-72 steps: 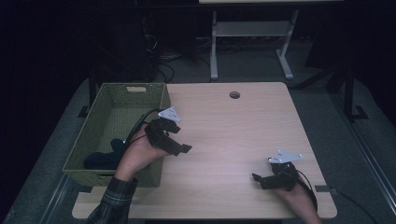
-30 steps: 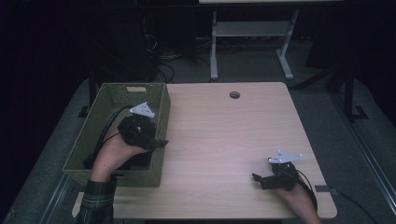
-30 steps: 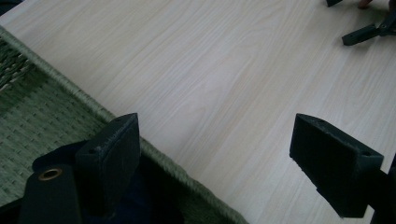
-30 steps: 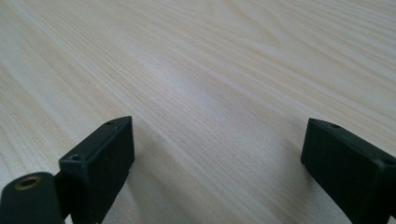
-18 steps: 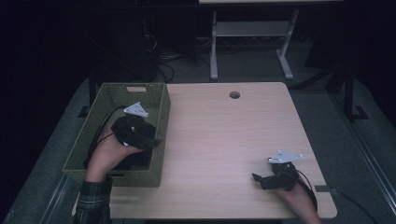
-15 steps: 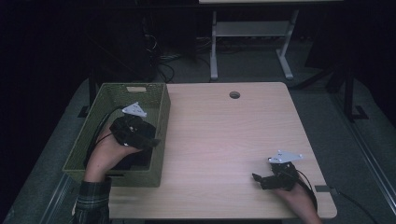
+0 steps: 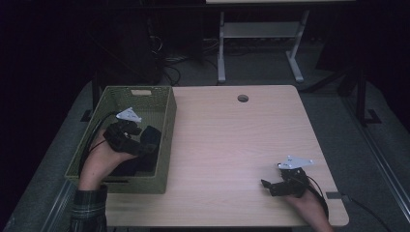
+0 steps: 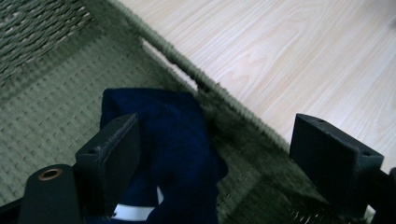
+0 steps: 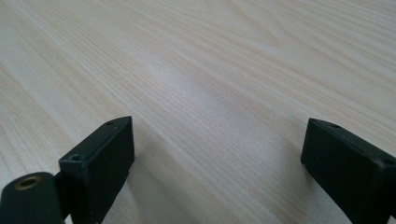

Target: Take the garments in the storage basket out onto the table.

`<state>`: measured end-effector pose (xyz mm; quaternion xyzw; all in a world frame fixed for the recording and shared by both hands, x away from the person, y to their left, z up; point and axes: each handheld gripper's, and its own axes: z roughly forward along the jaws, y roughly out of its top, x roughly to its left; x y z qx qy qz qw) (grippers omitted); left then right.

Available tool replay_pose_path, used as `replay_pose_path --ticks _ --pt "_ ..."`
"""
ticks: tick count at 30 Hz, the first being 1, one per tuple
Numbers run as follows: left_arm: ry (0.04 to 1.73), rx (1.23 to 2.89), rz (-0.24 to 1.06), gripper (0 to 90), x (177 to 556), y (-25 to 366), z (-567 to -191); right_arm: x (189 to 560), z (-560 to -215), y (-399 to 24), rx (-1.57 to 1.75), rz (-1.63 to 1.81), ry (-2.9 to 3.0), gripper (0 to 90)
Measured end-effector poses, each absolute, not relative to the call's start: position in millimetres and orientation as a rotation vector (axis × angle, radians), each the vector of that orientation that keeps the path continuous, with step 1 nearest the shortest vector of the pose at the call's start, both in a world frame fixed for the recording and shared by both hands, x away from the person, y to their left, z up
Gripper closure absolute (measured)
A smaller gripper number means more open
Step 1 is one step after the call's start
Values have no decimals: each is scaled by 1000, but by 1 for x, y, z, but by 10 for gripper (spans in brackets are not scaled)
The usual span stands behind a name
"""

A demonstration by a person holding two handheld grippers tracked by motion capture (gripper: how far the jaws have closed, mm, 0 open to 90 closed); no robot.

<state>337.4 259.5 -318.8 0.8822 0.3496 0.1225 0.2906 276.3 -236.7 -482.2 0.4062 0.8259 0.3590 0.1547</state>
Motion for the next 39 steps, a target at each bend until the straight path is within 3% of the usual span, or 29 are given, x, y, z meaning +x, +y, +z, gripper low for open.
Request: replay_pose_path --ticks 39 --pt "1050 2460 280 159 350 279 -366 276 -482 -237 1165 1028 2367 93"
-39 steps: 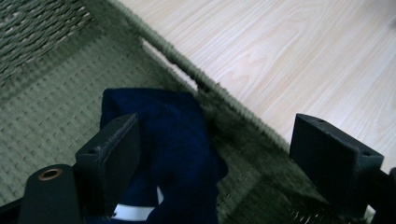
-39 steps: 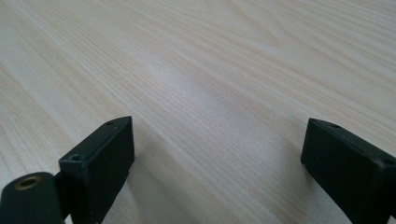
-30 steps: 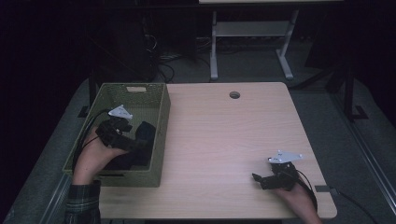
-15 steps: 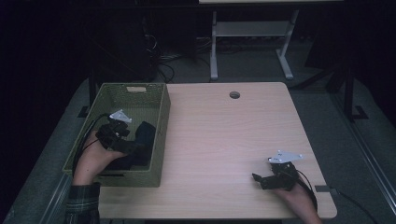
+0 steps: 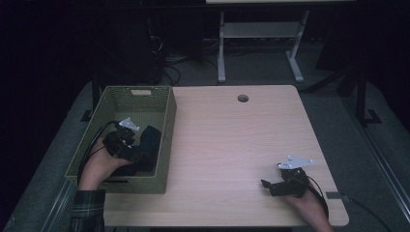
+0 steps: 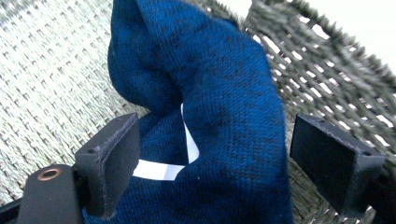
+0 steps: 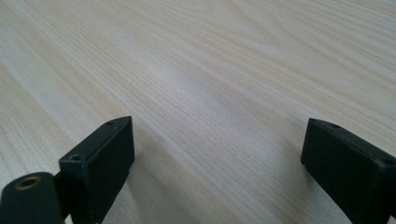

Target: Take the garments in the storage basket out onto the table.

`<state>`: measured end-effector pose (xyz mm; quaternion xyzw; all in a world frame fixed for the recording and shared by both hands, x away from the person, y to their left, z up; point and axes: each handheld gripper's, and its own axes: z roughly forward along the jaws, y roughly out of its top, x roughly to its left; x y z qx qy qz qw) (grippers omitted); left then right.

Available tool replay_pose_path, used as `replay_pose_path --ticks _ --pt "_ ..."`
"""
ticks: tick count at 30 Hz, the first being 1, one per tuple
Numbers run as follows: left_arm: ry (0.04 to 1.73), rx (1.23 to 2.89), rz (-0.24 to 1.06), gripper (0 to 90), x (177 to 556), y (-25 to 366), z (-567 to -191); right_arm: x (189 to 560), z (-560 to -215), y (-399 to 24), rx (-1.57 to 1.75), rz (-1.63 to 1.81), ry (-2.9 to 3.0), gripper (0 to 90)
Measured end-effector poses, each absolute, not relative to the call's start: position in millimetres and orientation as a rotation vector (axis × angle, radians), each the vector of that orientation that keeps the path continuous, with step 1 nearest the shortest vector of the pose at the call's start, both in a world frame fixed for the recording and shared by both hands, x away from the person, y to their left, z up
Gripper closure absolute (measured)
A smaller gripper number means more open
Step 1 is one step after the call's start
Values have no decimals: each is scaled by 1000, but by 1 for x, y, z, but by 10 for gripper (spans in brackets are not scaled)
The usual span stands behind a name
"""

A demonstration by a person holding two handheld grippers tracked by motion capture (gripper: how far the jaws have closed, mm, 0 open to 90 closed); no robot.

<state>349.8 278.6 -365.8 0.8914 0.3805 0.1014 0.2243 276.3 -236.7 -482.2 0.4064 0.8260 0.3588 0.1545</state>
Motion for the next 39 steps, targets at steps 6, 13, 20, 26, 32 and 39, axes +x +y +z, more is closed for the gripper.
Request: replay_pose_path --ticks 6,13,20,26,32,39 --pt "1062 2498 257 159 352 279 -373 276 -482 -237 1165 1028 2367 93" --pt "1074 2509 247 159 353 278 -379 276 -482 -237 1164 1028 2367 93" --pt "1077 2546 243 183 355 278 -381 276 -482 -237 1164 1028 2367 93" --pt "1026 2570 189 447 355 279 -380 276 -482 -237 1165 1028 2367 93" --pt "1047 2572 156 716 355 280 -378 276 -482 -237 1164 1028 2367 93" --pt "1061 2563 120 768 357 283 -373 276 -482 -237 1166 1027 2366 93"
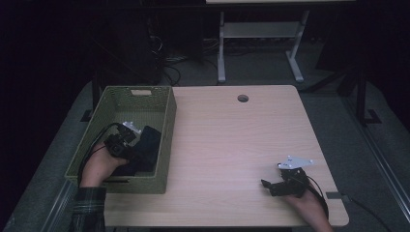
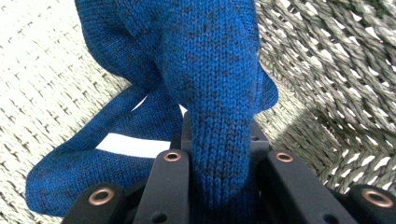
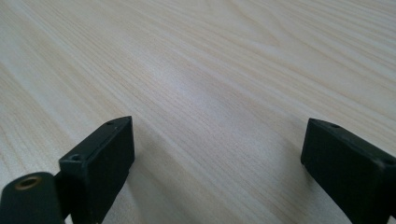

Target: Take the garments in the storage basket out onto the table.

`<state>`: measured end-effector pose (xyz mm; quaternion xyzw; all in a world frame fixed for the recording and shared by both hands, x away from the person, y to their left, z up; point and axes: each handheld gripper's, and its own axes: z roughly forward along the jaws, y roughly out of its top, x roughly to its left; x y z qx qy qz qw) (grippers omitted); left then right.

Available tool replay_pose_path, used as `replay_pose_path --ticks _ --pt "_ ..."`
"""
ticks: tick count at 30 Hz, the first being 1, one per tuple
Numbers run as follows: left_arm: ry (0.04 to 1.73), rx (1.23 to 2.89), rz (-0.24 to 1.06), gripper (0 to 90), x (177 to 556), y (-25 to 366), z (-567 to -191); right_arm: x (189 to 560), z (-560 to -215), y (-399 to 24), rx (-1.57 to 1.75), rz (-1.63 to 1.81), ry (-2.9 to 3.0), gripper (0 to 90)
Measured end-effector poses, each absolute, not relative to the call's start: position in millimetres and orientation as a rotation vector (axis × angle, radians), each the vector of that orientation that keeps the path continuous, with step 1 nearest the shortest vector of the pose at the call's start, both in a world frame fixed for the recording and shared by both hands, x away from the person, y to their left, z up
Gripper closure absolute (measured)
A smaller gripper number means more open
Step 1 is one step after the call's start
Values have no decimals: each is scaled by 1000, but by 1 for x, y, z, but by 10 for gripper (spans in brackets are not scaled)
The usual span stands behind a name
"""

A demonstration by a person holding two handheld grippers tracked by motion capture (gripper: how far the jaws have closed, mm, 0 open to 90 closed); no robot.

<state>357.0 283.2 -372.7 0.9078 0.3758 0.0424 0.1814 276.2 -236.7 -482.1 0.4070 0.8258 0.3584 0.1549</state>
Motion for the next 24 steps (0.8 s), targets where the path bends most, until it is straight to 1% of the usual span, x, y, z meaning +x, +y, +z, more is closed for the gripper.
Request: replay_pose_path --ticks 10,24 --pt "1071 2527 130 783 355 292 -352 276 -482 -236 1174 1027 2367 93" --pt "1062 2535 148 790 356 296 -320 276 -482 -236 1172 1027 2367 93"
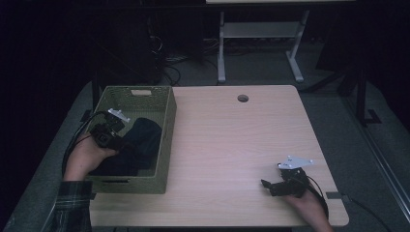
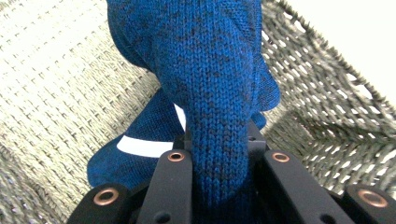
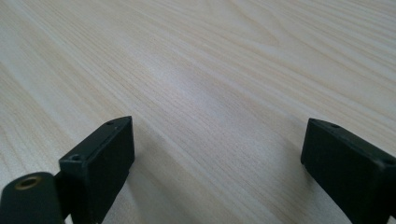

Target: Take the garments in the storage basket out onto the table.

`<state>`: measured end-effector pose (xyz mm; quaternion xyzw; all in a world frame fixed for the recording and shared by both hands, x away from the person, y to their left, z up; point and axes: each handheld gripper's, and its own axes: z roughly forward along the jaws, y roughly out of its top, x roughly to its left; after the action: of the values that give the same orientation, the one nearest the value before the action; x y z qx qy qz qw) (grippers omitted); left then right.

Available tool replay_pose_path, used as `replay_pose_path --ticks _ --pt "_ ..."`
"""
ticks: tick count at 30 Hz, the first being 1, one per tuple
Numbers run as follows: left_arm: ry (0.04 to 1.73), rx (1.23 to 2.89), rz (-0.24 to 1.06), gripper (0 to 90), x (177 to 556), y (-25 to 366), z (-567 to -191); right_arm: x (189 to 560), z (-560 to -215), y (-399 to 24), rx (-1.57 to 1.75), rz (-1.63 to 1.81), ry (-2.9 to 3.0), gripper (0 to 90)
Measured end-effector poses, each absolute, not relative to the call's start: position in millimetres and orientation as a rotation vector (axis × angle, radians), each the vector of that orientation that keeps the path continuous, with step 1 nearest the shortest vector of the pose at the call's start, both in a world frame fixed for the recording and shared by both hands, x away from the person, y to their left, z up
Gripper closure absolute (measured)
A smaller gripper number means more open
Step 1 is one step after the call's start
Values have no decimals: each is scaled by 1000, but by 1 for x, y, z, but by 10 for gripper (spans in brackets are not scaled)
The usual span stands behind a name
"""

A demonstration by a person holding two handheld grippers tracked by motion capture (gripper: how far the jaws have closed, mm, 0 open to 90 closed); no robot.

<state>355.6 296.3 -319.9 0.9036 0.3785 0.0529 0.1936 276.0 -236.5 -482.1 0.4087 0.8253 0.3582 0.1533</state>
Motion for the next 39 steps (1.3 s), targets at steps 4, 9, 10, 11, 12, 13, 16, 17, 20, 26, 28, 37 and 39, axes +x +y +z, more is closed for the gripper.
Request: replay_pose_path --ticks 4,9,10,11,12,13,16,17,20,26,28,37,39 --pt "1059 2526 149 789 356 295 -310 276 -482 -236 1172 1027 2367 94" --pt "1052 2532 149 790 358 294 -294 276 -482 -236 1173 1029 2367 94" --pt "1054 2532 152 790 358 294 -292 276 -482 -236 1173 1029 2367 94" --pt "1056 2535 156 790 359 294 -289 276 -482 -236 1173 1030 2366 94" --pt "1056 2539 157 790 359 294 -286 276 -482 -236 1173 1030 2365 94" --pt "1050 2538 161 790 360 294 -279 276 -482 -236 1174 1029 2366 94" --pt "1051 2529 153 791 361 294 -274 276 -482 -236 1173 1029 2365 94" --pt "1049 2525 154 792 362 294 -271 276 -482 -236 1173 1029 2365 94" --pt "1043 2520 154 793 363 294 -263 276 -482 -236 1174 1030 2365 94" --pt "1022 2514 167 794 363 294 -243 276 -482 -236 1173 1029 2365 94" --pt "1017 2507 173 795 363 294 -237 276 -482 -236 1174 1029 2365 94" --pt "968 2476 184 795 360 286 -216 276 -482 -236 1173 1029 2366 94" --pt "960 2466 186 794 360 282 -212 276 -482 -236 1174 1029 2366 94"
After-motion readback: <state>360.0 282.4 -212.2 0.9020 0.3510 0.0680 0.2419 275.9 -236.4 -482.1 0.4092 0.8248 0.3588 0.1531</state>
